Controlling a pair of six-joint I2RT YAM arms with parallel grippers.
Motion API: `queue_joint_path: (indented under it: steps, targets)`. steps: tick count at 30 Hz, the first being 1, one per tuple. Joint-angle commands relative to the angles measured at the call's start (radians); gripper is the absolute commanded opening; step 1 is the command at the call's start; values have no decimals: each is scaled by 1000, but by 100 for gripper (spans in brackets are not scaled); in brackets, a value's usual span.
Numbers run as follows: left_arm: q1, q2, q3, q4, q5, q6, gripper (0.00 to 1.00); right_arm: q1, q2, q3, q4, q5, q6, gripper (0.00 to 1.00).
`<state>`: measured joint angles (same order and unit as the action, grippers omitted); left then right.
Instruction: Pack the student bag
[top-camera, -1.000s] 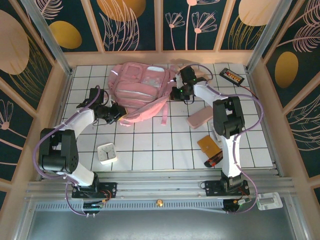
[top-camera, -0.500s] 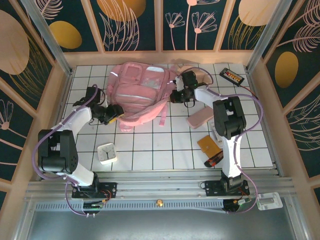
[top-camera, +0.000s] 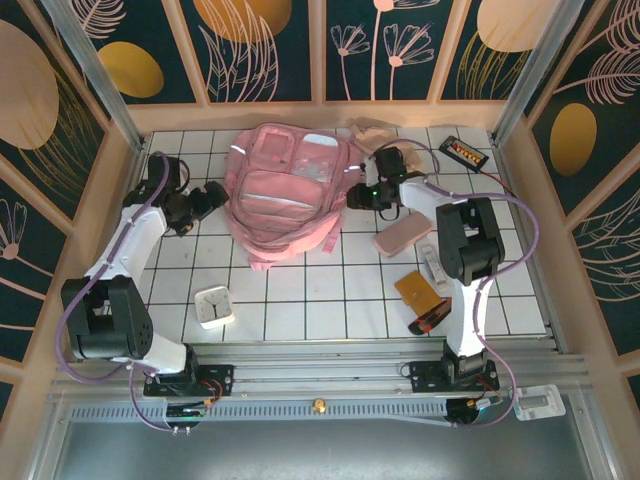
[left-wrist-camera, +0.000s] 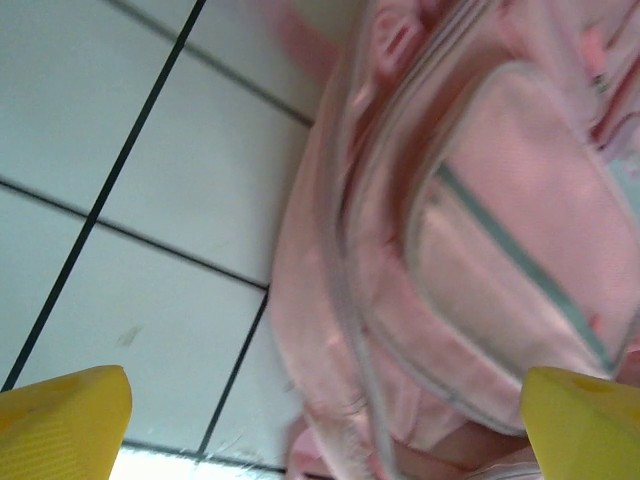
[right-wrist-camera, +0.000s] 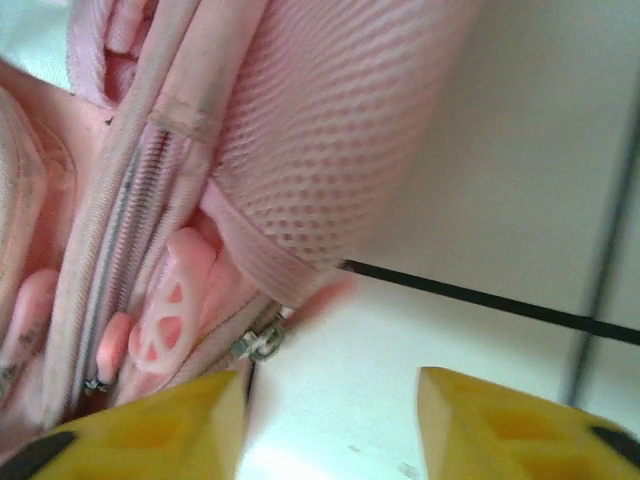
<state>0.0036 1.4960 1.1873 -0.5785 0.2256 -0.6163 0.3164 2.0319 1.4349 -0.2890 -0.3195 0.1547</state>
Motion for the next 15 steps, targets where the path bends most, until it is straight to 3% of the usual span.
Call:
queue_joint_path:
  steps: [1,6,15]
  targets:
    - [-70,58,114,-28,-45,53,98,-84,-125,-25,-36,63,73,56]
    - [-209,171,279,-60,-110,173,99,-178,-249,-86,5,-15,193,61]
    - [-396,359,460,-131,-137,401,97,-155,-186,27,-61,-171,152,60]
